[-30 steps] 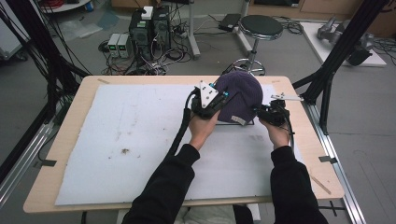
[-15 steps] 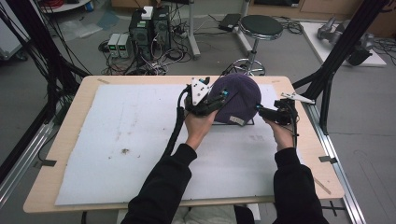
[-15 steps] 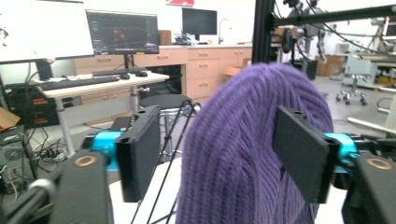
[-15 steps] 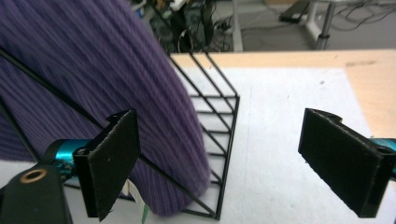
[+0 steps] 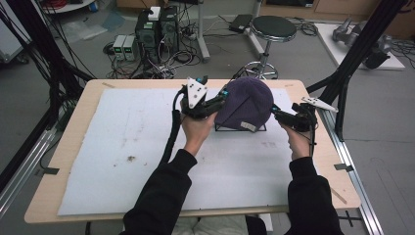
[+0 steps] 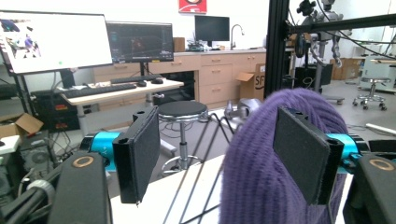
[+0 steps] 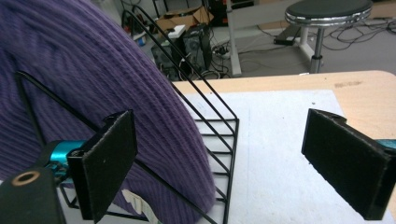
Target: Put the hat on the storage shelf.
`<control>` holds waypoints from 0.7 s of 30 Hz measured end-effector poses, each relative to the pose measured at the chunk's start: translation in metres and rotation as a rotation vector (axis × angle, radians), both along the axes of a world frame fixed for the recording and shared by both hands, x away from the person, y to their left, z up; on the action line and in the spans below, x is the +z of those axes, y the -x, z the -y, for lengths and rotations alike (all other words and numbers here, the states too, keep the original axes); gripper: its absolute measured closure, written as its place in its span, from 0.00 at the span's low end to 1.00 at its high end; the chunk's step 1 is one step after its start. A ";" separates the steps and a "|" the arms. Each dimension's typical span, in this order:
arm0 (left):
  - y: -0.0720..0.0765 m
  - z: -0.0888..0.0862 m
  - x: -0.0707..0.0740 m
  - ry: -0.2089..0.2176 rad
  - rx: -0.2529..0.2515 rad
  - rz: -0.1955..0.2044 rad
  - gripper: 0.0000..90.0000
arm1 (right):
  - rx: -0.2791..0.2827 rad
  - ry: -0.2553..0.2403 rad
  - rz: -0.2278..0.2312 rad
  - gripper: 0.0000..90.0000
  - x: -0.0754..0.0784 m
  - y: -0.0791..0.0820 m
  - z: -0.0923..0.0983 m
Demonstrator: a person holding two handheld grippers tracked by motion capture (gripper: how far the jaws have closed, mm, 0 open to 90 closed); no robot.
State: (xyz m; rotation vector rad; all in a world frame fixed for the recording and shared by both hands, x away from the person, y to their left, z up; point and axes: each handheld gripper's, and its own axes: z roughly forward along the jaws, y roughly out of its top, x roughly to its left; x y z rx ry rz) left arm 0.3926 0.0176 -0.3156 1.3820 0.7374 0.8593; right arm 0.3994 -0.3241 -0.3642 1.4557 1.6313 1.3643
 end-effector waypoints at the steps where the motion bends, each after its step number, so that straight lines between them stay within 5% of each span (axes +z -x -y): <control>1: 0.003 -0.007 0.003 -0.001 0.007 0.001 0.35 | -0.004 0.000 0.006 0.11 0.001 0.001 0.000; 8: 0.028 -0.064 0.019 -0.026 0.111 0.017 0.33 | -0.028 0.039 0.017 0.11 0.008 0.013 -0.005; 12: 0.043 -0.105 0.023 0.000 0.186 0.017 0.32 | -0.051 0.064 0.042 0.11 0.014 0.026 -0.004; 17: 0.064 -0.148 0.020 0.013 0.298 0.002 0.26 | -0.082 0.085 0.104 0.11 0.017 0.045 -0.001; 21: 0.084 -0.176 0.015 0.005 0.363 0.030 0.23 | -0.085 0.103 0.102 0.11 0.014 0.058 0.000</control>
